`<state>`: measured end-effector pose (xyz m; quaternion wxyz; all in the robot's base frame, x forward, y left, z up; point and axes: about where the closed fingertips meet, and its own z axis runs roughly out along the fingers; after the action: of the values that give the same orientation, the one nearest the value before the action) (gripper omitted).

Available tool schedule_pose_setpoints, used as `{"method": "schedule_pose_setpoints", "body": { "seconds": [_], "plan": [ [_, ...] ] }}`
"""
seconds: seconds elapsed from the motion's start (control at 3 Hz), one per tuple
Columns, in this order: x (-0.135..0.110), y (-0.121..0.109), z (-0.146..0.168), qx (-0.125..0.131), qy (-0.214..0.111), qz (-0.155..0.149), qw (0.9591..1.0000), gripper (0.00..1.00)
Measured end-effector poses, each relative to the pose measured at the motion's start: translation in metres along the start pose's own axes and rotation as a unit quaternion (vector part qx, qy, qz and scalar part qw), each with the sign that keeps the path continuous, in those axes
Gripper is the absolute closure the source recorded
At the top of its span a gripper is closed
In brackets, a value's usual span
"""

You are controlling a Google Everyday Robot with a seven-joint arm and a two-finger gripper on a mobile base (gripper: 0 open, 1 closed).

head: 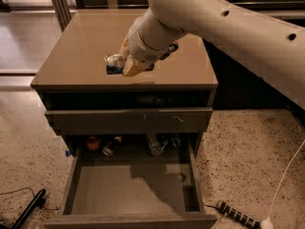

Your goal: Place redbull can into middle drawer

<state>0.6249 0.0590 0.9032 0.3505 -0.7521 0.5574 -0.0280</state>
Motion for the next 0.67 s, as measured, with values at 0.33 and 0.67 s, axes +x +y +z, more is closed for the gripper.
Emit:
{"method": "schedule_pose_setpoints", "body": {
  "seconds": [0.33, 0.67],
  "plan": [
    [0.0106, 0.0348, 0.0373, -0.039, -0.002, 0.007, 0.9992, 1.00],
    [0.0105, 0.0348, 0.0372, -0.039, -0.002, 0.007, 0.9992, 1.00]
  ]
}}
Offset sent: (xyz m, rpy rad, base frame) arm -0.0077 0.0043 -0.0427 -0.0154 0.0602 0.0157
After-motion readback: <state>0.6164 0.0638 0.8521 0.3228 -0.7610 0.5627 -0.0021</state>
